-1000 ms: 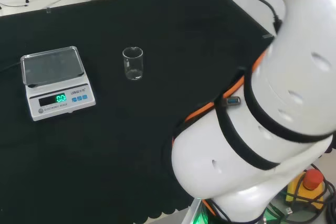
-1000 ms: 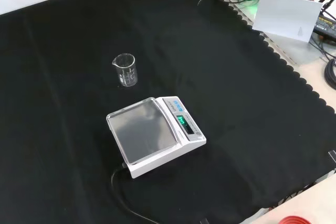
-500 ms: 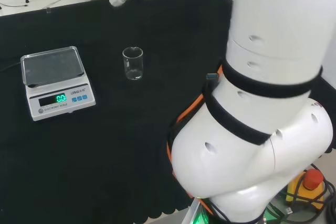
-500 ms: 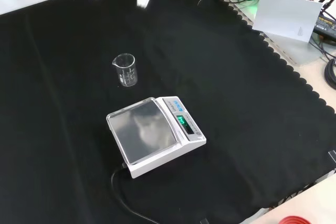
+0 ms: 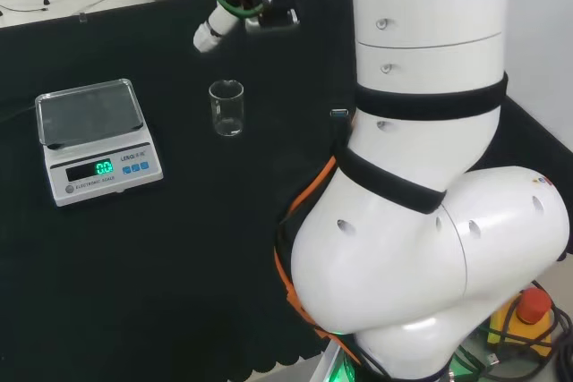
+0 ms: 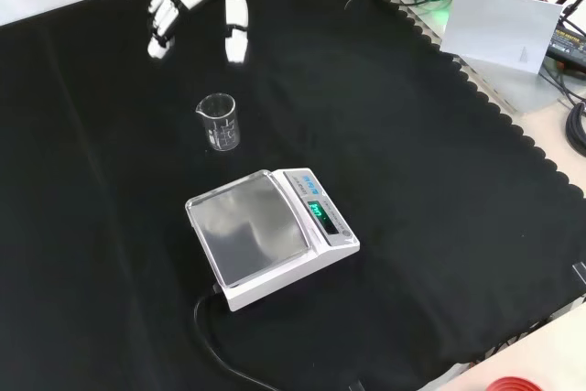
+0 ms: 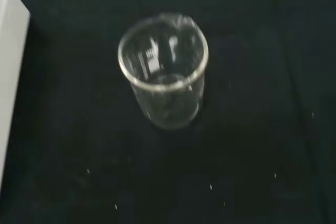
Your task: Pick up the beaker.
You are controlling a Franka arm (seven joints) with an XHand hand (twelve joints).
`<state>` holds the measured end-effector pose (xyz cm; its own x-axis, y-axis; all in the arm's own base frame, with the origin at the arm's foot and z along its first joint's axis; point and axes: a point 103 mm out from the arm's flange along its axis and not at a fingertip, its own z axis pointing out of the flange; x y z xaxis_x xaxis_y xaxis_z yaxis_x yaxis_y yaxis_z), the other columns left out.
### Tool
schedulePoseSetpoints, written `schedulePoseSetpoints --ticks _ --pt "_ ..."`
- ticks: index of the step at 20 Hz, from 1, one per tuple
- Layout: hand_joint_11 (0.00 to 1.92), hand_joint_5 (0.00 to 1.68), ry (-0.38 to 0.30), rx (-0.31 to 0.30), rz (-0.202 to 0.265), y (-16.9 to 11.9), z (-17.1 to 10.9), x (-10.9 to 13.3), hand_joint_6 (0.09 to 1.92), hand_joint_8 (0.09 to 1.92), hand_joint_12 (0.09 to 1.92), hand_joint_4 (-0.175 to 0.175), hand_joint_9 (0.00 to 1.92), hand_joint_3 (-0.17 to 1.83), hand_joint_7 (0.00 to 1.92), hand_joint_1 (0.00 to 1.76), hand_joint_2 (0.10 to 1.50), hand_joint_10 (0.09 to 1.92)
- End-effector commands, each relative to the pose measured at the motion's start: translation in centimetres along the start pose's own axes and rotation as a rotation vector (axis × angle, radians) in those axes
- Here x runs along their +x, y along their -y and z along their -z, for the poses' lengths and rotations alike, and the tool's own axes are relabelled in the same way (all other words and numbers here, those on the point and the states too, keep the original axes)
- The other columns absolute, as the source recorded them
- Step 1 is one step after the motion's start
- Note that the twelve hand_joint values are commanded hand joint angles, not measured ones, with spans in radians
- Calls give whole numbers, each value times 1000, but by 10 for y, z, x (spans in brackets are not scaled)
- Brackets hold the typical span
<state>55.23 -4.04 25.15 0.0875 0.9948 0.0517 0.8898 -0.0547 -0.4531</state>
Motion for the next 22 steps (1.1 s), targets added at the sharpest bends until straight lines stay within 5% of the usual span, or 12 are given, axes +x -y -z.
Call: schedulePoseSetpoints --ticks 1,6,12,22 --pt "70 168 38 73 15 16 -29 1 87 705 1522 46 291 112 100 494 610 872" --pt "50 103 80 99 37 19 -47 18 87 690 1542 63 274 89 44 474 599 875" --pt "26 36 112 134 27 -11 -71 34 87 640 1556 74 242 68 1 444 590 878" --pt "0 0 136 176 21 -50 -87 32 87 206 1543 93 162 39 0 444 599 875"
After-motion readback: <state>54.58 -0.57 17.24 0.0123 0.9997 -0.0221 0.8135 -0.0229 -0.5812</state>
